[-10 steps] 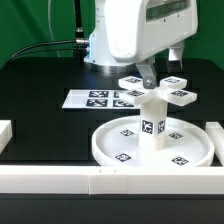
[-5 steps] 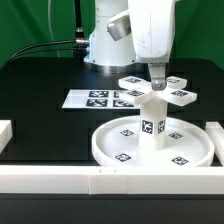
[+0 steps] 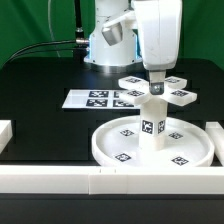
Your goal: Assemble round table
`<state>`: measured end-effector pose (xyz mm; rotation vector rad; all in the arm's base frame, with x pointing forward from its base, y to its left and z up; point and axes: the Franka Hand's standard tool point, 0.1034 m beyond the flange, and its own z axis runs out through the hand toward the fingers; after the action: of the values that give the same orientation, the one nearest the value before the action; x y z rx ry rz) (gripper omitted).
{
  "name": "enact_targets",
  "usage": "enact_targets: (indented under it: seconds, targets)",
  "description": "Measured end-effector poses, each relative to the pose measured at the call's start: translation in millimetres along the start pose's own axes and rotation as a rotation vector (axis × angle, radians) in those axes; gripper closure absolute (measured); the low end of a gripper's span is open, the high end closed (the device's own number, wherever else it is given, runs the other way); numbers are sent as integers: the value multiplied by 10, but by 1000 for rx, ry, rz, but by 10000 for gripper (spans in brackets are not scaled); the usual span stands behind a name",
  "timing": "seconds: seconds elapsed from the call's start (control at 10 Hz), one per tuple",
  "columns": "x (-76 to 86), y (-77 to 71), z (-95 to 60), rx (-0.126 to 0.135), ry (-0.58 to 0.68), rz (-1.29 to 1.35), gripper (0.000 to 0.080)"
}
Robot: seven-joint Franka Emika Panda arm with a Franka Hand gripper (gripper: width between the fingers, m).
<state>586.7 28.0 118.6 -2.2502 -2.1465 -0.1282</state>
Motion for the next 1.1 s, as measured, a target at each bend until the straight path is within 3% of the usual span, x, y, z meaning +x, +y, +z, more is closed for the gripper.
enact_targets:
  seconds: [0.5,1.1]
  targets:
    - [40,-146,17,11,-1,34,151]
    - [25,-267,153,40,-2,40,151]
